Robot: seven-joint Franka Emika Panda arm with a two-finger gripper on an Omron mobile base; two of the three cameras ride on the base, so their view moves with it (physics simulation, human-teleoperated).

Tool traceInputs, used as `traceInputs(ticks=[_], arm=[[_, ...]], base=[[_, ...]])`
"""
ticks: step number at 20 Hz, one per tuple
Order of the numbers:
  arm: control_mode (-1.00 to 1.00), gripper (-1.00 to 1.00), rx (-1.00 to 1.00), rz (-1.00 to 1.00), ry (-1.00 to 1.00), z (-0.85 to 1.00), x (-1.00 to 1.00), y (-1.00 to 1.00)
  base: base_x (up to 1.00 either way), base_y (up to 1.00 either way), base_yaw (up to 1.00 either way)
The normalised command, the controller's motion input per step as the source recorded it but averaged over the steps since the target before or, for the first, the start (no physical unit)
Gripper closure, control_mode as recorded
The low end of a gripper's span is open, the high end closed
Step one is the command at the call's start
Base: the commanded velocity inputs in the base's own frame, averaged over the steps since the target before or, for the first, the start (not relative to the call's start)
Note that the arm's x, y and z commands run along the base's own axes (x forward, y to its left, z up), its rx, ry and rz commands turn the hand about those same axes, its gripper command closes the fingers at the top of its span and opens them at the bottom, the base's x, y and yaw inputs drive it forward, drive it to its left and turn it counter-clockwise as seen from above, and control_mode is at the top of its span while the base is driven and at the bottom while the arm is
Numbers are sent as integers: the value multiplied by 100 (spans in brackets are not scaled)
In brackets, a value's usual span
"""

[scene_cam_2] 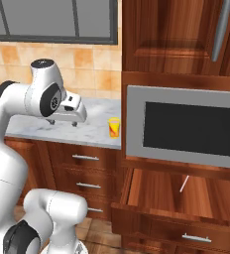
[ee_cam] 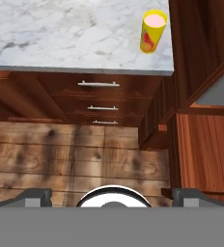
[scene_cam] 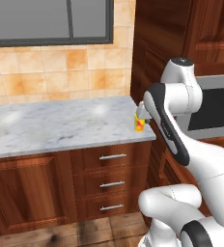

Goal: Pick up the straw from the right drawer and put it inside the smoothie cup.

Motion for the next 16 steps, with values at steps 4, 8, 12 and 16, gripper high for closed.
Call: traceInputs(ticks=[4,8,12,16], arm=[[100,-100,0,0,0,0,0,0],[100,-100,0,0,0,0,0,0],[100,-100,0,0,0,0,0,0],[100,-100,0,0,0,0,0,0]], base=[[0,32,-5],[0,32,-12],[0,27,-17],[0,28,-23]])
